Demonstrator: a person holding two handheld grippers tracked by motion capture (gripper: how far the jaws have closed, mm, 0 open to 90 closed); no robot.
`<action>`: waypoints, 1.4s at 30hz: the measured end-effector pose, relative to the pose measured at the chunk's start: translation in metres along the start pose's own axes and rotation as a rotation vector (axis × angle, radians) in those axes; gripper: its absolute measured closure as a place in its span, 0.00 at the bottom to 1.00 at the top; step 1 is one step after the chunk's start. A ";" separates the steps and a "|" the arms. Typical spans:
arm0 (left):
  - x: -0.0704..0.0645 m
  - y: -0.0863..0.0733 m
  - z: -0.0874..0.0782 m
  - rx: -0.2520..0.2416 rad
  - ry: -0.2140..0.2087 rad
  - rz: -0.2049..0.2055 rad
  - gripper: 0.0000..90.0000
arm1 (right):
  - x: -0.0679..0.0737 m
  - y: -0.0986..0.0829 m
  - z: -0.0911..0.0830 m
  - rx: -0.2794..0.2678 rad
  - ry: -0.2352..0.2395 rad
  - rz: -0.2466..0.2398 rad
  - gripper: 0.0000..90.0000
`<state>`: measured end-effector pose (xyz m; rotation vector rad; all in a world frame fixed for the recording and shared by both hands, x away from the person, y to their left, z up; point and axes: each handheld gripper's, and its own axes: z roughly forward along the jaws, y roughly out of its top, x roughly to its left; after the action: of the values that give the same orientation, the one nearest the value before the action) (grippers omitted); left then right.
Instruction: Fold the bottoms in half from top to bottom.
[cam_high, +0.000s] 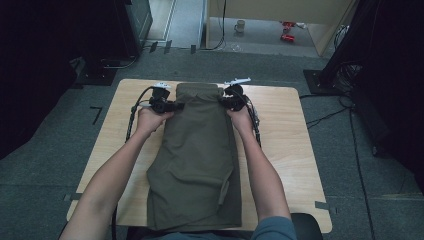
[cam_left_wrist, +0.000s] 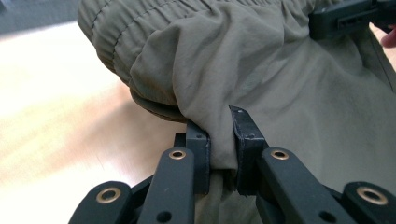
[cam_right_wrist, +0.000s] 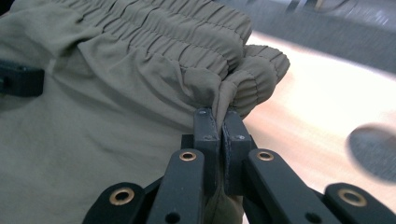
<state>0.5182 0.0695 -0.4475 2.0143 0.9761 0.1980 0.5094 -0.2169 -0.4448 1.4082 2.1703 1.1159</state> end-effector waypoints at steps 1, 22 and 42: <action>-0.001 0.008 -0.003 -0.009 0.007 0.011 0.90 | 0.000 0.006 -0.003 -0.012 -0.004 0.006 0.97; -0.033 0.017 -0.045 -0.103 0.004 0.161 0.89 | 0.017 0.015 -0.065 -0.184 -0.022 -0.152 0.96; -0.059 -0.056 -0.055 -0.036 -0.069 0.146 0.89 | 0.039 -0.057 -0.074 -0.060 0.064 -0.159 0.94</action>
<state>0.4205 0.0806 -0.4438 2.0471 0.7777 0.2222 0.4093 -0.2266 -0.4347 1.1671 2.2291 1.1714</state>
